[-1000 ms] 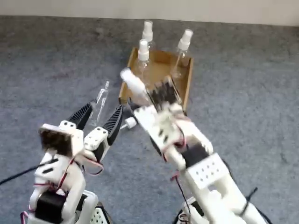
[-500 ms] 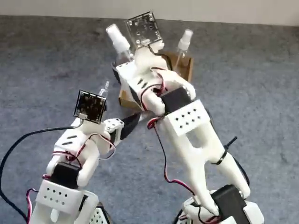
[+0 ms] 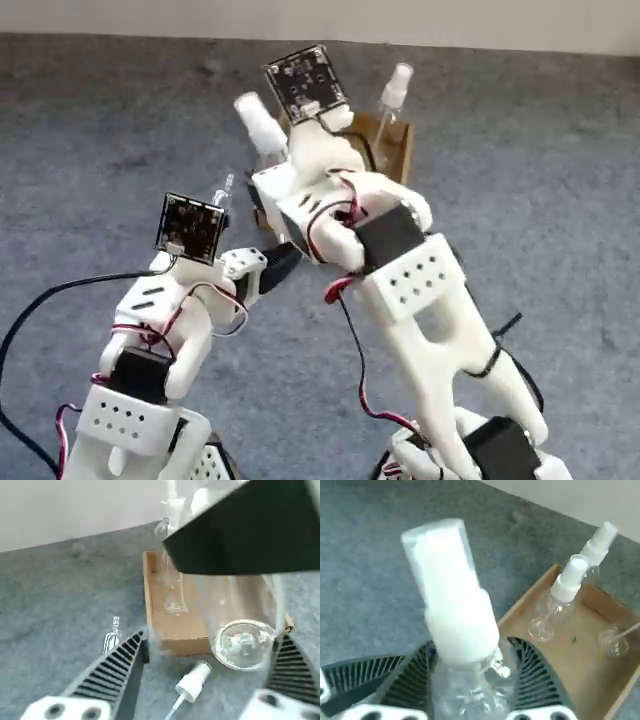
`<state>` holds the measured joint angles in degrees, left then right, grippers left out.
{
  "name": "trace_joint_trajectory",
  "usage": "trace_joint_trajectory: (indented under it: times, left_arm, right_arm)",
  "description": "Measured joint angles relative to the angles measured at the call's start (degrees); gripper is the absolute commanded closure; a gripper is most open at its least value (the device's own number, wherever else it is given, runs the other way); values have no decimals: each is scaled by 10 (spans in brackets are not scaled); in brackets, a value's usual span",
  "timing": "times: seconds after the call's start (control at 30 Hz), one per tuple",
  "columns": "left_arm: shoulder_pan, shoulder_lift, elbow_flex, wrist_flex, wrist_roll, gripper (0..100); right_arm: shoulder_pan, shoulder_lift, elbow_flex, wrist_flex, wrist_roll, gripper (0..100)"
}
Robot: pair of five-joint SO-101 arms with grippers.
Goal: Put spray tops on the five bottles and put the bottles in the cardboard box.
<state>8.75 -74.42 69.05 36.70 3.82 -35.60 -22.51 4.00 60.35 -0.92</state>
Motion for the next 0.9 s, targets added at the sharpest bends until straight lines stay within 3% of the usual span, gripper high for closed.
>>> trace_joint_trajectory:
  times: [0.33, 0.6, 0.9]
  left_arm:
    - [-1, 1, 0, 0, 0, 691]
    - [-4, 1, 0, -1, 0, 692]
    - [-10, 1, 6, -2, 0, 692]
  right_arm:
    - [21, -74, 53, 11, 1, 995]
    - [135, -77, 147, -153, 53, 995]
    - [185, -32, 273, -324, 69, 995]
